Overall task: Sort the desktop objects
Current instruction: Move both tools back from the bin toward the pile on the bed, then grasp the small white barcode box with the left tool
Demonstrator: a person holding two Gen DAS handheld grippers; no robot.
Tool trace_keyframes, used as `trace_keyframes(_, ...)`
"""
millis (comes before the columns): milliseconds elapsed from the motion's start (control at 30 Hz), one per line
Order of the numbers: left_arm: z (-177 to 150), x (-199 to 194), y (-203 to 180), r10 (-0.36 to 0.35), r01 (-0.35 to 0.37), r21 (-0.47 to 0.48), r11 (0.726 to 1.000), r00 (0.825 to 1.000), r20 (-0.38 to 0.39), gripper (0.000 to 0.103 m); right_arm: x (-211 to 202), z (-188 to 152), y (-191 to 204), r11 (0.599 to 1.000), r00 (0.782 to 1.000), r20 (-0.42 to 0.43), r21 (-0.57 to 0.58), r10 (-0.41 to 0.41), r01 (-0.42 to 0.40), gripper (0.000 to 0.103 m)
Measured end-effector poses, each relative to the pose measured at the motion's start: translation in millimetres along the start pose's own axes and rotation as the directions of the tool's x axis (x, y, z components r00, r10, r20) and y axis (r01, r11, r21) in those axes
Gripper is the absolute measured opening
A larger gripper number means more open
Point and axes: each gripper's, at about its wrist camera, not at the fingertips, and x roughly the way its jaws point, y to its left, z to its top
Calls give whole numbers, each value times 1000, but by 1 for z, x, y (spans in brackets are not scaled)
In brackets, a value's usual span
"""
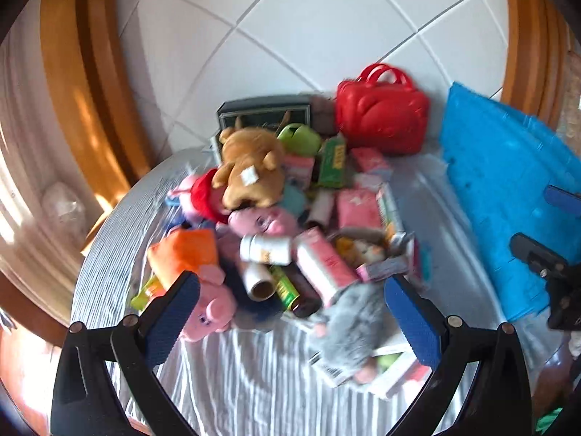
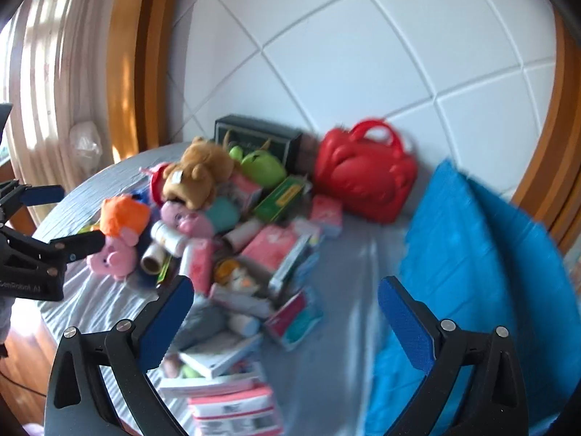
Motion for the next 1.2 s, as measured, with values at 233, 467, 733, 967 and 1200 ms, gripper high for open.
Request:
trace_keyframes(233,-64,55,23,-18,12,-50,999,991,-134,103,48,-55,-4,996,980,-197,86,30,-13,103)
trace_keyframes(467,-117,101,25,-24,-5,-111,994,965,-263,101,60,-98,-25,980,954,-298,196,27,33,103)
trace_keyframes(733,-150,146,-10,-91,45,-137,990,930,-355,83,65,-130,-35,967,929,-362,252,70,26,103)
trace_keyframes(967,-150,164,-30,-112,60,-159,985,934,-340,83,65,-140,-35,964,921,-379,265,93,12,103)
trace_keyframes(1200,-159,154,-16,-86,36,-142,989,928,-363,39,68,-138,-29,964,917,-379,266,126,-23,103)
